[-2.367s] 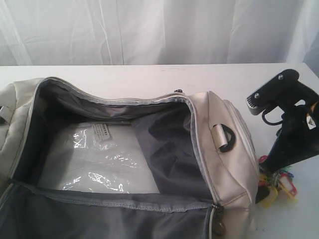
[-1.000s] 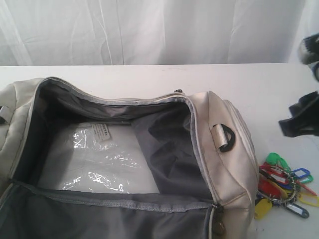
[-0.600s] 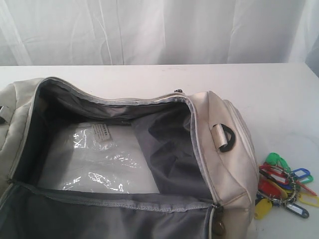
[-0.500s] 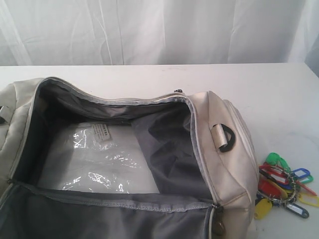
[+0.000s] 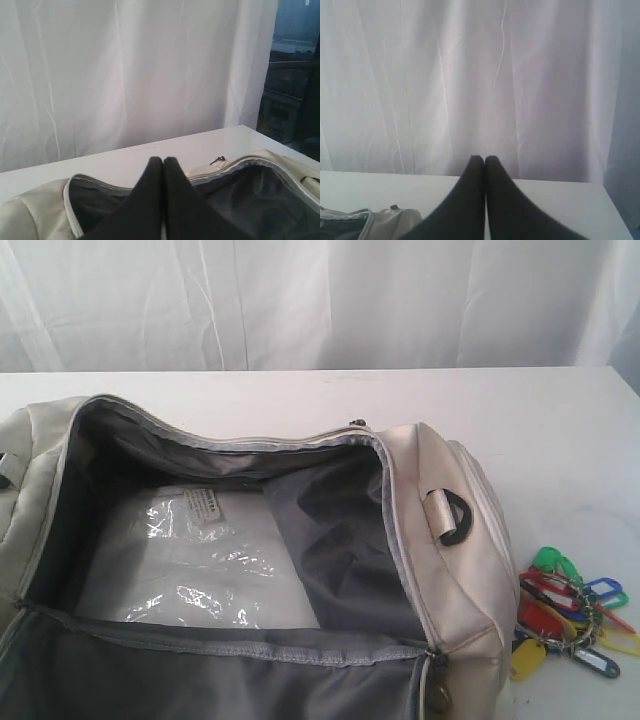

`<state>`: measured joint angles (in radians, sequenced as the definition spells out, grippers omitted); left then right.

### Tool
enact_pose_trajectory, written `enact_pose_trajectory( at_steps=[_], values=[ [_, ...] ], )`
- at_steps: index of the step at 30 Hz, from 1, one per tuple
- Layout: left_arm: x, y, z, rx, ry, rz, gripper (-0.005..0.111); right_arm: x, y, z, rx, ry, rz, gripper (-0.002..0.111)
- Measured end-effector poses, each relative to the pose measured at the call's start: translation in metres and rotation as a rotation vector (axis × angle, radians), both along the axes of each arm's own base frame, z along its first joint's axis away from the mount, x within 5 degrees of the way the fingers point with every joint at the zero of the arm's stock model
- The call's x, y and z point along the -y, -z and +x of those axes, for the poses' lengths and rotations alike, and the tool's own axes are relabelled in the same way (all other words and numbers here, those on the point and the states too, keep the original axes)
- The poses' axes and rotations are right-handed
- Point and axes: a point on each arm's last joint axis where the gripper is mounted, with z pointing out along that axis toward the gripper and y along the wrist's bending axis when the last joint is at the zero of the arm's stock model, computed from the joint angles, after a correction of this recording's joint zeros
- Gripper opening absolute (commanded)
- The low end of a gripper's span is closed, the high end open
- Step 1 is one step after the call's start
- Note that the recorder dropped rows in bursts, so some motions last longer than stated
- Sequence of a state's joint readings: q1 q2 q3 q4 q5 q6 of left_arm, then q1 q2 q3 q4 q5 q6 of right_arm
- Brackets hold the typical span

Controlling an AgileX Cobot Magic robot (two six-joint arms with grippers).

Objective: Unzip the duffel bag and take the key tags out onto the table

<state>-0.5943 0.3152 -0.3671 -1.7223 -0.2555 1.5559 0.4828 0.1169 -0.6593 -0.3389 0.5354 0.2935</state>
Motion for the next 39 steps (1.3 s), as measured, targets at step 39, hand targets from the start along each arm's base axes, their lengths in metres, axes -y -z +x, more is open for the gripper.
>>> enact_pose_trajectory(
  at_steps=[39],
  values=[
    [-0.010,-0.008,-0.014,0.088,-0.024,-0.053,0.000,-0.013,0.062,0.026,-0.327,0.006,-0.015,0.000]
  ],
)
